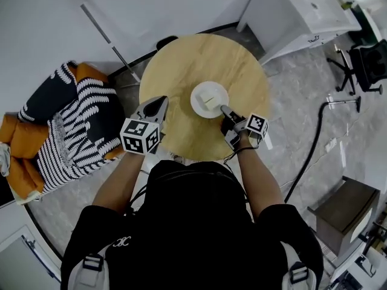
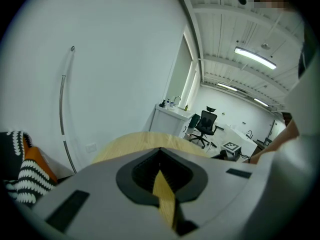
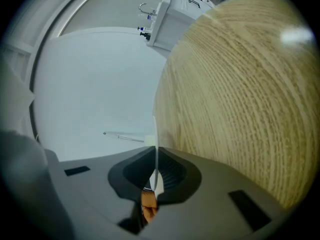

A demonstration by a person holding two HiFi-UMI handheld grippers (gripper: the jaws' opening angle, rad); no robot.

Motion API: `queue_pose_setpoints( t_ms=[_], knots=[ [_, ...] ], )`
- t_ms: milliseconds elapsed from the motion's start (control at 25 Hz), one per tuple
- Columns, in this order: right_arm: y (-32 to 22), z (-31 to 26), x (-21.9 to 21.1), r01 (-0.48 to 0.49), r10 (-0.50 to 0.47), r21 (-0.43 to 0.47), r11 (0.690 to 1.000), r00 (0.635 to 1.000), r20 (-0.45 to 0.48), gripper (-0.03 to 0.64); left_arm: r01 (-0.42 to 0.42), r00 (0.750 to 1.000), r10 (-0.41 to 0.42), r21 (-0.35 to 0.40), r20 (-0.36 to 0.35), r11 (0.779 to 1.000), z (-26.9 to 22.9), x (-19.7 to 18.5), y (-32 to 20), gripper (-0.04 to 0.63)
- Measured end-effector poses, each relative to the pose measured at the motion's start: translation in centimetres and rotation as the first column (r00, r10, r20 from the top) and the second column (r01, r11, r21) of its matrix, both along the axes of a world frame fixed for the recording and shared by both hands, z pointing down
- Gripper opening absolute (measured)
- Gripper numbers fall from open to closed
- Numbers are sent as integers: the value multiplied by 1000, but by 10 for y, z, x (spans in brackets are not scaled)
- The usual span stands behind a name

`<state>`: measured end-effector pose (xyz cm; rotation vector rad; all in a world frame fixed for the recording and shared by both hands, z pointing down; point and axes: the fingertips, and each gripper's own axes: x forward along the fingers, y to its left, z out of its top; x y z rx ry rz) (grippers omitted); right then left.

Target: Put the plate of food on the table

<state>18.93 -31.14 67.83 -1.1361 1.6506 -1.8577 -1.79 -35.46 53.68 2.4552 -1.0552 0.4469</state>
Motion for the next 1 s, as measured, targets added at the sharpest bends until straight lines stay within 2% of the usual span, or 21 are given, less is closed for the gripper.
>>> queue_pose_setpoints(
  t_ms=[200, 1000],
  knots=[
    [-3, 8, -4, 17, -18, -11, 1000, 1000, -2, 23, 5, 999, -6, 25, 36, 1000, -3, -5, 4, 9],
    [-25, 22, -31, 49, -49, -57, 997, 999, -10, 23, 32, 997, -33, 16, 70, 999, 4, -28, 2, 9]
  ],
)
